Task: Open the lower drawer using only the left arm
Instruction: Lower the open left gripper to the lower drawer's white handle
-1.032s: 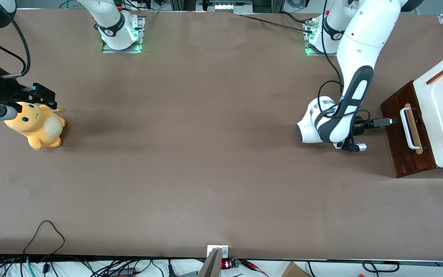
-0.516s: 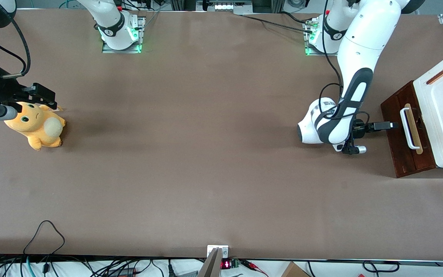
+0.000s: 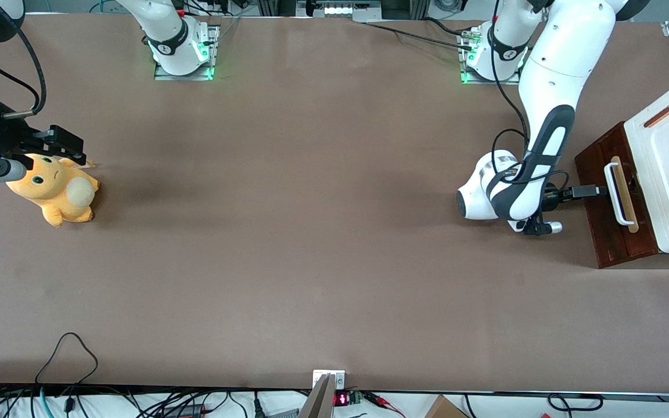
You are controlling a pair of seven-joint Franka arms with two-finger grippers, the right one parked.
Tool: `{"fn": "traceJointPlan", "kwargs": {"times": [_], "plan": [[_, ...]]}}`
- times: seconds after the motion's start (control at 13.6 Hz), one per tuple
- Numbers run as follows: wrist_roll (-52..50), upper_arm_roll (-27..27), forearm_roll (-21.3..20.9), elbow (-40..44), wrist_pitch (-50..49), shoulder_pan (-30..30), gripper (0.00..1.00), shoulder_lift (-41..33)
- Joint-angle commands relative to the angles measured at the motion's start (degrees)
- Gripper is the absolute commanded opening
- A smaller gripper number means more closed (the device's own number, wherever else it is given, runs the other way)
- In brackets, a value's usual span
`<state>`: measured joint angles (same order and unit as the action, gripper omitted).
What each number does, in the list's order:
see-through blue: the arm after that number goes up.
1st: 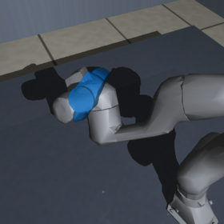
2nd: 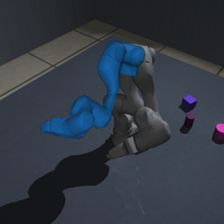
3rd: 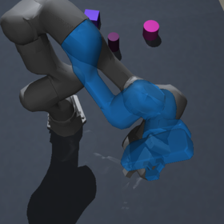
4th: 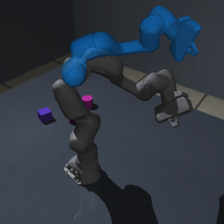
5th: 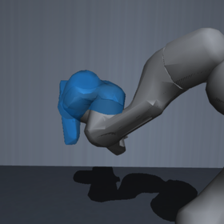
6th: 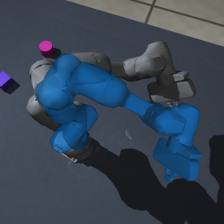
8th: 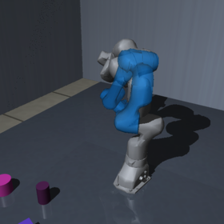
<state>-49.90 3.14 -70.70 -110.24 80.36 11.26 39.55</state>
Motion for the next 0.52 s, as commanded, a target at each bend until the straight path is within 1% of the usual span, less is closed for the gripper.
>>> {"fn": "traceJointPlan", "kwargs": {"times": [0.0, 0.44], "plan": [[-0.81, 0.37, -1.11, 0.02, 0.50, -1.24, 1.00, -0.09], [-1.60, 0.37, -1.28, -0.15, 0.32, -2.47, 1.00, 0.08]]}}
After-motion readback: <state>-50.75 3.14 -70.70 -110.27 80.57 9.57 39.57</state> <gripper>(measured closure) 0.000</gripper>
